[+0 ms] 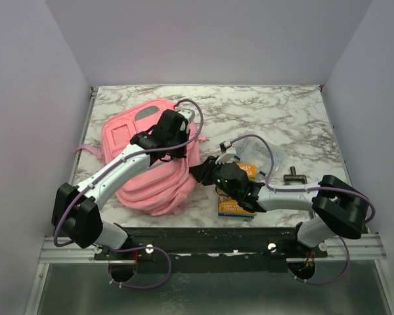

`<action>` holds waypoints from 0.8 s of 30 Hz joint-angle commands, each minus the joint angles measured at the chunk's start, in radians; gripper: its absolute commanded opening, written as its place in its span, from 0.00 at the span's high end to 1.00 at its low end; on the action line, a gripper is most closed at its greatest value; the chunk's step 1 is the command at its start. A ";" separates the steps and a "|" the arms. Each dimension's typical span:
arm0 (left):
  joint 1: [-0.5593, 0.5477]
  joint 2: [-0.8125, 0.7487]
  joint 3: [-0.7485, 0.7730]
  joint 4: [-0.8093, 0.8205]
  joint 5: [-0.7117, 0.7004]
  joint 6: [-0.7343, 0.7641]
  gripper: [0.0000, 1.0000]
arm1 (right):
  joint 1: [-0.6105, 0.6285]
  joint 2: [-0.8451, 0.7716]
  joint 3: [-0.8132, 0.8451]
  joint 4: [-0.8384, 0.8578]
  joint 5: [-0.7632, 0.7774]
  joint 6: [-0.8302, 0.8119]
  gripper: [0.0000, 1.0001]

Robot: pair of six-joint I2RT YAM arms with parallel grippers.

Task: Pack the student bag
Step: Adjust the student bag at the center of the board.

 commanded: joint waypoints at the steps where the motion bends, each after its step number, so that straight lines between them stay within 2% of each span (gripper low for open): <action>1: 0.002 -0.071 -0.047 0.014 0.013 0.024 1.00 | -0.006 -0.090 0.023 -0.034 0.110 -0.044 0.62; 3: 0.002 -0.080 -0.051 0.020 0.006 0.028 1.00 | -0.023 -0.112 0.043 -0.129 0.110 -0.081 0.49; 7: 0.002 -0.105 -0.066 0.026 0.003 0.034 1.00 | -0.141 -0.164 0.098 -0.283 -0.093 -0.239 0.30; 10: 0.002 -0.116 -0.071 0.031 -0.033 0.047 1.00 | -0.270 -0.153 0.193 -0.408 -0.327 -0.381 0.27; 12: 0.002 -0.121 -0.068 0.031 -0.039 0.057 1.00 | -0.362 -0.107 0.264 -0.461 -0.509 -0.462 0.32; 15: 0.002 -0.127 -0.069 0.040 -0.024 0.058 1.00 | -0.412 -0.027 0.311 -0.439 -0.722 -0.652 0.33; 19: 0.002 -0.135 -0.072 0.046 -0.010 0.069 1.00 | -0.425 0.060 0.338 -0.422 -0.877 -0.891 0.32; 21: 0.002 -0.141 -0.075 0.049 -0.015 0.076 1.00 | -0.425 0.081 0.296 -0.336 -0.904 -1.005 0.33; 22: 0.002 -0.144 -0.075 0.050 -0.019 0.078 1.00 | -0.428 0.088 0.266 -0.260 -0.881 -1.004 0.33; 24: 0.002 -0.147 -0.077 0.052 -0.020 0.082 1.00 | -0.432 0.119 0.246 -0.184 -0.931 -1.054 0.34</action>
